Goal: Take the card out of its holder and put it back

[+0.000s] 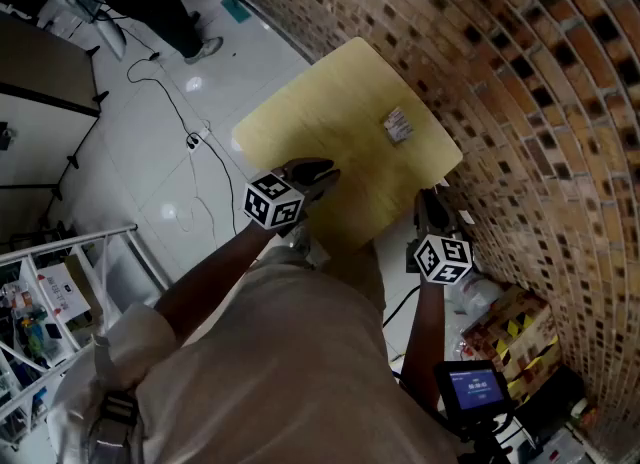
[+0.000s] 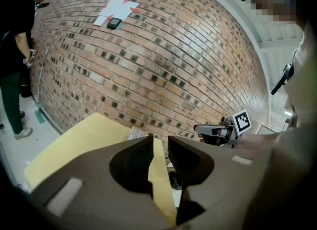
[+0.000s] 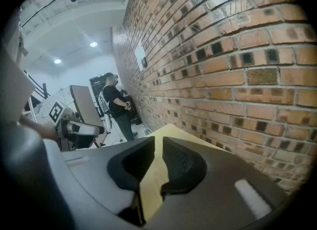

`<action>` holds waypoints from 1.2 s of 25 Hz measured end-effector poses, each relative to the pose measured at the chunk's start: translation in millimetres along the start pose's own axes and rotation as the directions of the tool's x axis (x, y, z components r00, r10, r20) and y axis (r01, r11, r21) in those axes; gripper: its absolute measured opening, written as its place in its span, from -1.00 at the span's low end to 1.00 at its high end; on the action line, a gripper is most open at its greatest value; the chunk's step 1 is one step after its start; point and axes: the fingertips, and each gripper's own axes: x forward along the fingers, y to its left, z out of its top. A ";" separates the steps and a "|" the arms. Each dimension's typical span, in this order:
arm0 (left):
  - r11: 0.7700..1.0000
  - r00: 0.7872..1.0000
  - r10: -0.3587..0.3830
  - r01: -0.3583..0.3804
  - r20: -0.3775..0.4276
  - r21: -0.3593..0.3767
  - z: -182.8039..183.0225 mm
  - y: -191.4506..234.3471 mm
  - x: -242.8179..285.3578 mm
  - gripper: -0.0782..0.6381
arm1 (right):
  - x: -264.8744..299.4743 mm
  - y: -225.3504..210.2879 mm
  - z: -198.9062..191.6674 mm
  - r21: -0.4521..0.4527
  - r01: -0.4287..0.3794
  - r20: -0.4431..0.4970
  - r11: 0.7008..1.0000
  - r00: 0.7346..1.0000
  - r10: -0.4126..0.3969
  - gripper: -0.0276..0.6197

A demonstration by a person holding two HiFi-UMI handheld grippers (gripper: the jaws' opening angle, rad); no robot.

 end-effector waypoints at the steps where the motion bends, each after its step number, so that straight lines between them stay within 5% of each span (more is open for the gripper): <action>1: 1.000 1.000 0.010 -0.010 0.001 -0.009 2.5 -4.6 4.7 -0.47 | 1.7 -6.4 3.4 -0.020 -0.009 -0.012 1.000 1.000 0.009 -0.77; 5: 0.998 0.998 0.056 -0.056 0.013 -0.041 13.1 -15.9 27.2 -0.47 | 17.3 -38.9 15.7 -0.095 -0.040 -0.062 0.995 0.997 0.034 -0.74; 15: 0.974 0.977 0.212 -0.209 0.020 -0.093 28.1 -16.4 82.3 -0.48 | 84.0 -97.9 33.1 -0.106 -0.209 -0.131 0.972 0.972 0.194 -0.74; 30: 0.903 0.915 0.398 -0.377 0.068 -0.205 28.5 -1.5 99.8 -0.49 | 189.8 -131.9 -16.1 -0.225 -0.387 -0.373 0.894 0.882 0.288 -0.67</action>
